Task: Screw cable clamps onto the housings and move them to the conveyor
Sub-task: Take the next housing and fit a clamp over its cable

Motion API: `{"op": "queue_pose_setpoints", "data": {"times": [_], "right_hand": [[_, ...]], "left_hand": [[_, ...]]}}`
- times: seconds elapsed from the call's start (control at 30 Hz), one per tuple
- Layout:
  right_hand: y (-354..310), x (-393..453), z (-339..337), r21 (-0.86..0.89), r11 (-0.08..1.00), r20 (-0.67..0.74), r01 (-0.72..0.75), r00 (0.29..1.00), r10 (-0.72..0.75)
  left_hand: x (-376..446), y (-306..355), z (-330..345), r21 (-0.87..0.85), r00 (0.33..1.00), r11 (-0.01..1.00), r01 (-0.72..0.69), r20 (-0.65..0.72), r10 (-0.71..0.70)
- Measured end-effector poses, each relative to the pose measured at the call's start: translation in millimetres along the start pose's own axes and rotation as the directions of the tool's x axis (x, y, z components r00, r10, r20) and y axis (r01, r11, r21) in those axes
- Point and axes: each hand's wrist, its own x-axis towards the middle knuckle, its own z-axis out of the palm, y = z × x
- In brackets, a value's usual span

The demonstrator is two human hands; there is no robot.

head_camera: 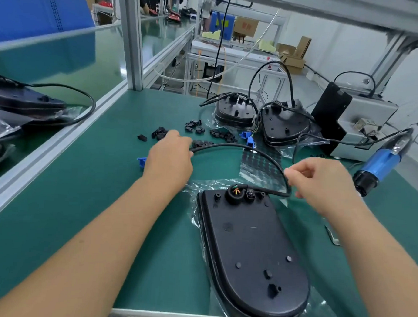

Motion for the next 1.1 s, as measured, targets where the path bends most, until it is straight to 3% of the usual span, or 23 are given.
{"op": "queue_pose_setpoints", "data": {"times": [0.1,0.23,0.3,0.37,0.47,0.6,0.63,0.67,0.7,0.73,0.77,0.8,0.87,0.93,1.0,1.1], "right_hand": [[18,29,18,-0.236,0.969,0.001,-0.076,0.997,0.079],[28,42,34,-0.185,0.971,0.024,-0.152,0.987,0.159],[31,47,35,-0.063,0.976,0.053,-0.210,0.976,0.213],[33,49,32,0.241,0.927,0.071,-0.287,0.958,0.278],[31,42,18,0.537,0.827,-0.018,-0.168,0.977,0.210],[17,10,-18,0.644,0.749,-0.123,0.156,0.987,-0.100],[15,-1,-28,0.648,0.724,-0.123,0.236,0.971,-0.206],[14,-12,-36,0.636,0.707,-0.108,0.310,0.943,-0.316],[15,-23,-42,0.608,0.700,-0.071,0.375,0.904,-0.423],[16,-34,-47,0.571,0.703,-0.012,0.425,0.860,-0.510],[18,-43,-49,0.526,0.712,0.060,0.464,0.815,-0.576],[20,-51,-49,0.480,0.719,0.138,0.502,0.766,-0.628],[25,-62,-42,0.392,0.726,0.294,0.565,0.671,-0.681],[27,-69,-35,0.363,0.749,0.403,0.554,0.632,-0.662],[30,-72,-30,0.382,0.774,0.396,0.505,0.667,-0.631],[31,-73,-28,0.379,0.830,0.348,0.409,0.768,-0.538]], "left_hand": [[16,0,5,0.148,0.992,0.989,0.022,0.121,-0.040],[21,-3,16,0.167,0.998,0.986,0.022,0.056,-0.032],[19,-7,17,0.133,1.000,0.991,0.026,0.007,-0.027],[16,-11,15,0.090,0.999,0.996,0.014,-0.050,-0.010],[14,-15,3,0.025,0.988,1.000,-0.006,-0.154,0.010],[12,-13,-25,-0.118,0.969,0.991,0.058,-0.233,-0.085],[14,-10,-32,-0.283,0.967,0.953,0.111,-0.190,-0.169],[15,-5,-42,-0.525,0.956,0.830,0.187,-0.097,-0.276],[14,-1,-54,-0.759,0.936,0.597,0.259,0.044,-0.350],[11,3,-64,-0.887,0.923,0.352,0.300,0.177,-0.342],[7,5,-70,-0.930,0.932,0.207,0.303,0.244,-0.269],[1,7,-73,-0.932,0.944,0.199,0.303,0.265,-0.198],[-16,12,-71,-0.855,0.965,0.450,0.258,0.249,-0.079],[-35,17,-61,-0.729,0.953,0.671,0.138,0.281,0.110],[-52,21,-48,-0.633,0.893,0.770,0.072,0.385,0.233],[-66,24,-37,-0.468,0.936,0.883,-0.029,0.296,0.188]]}}
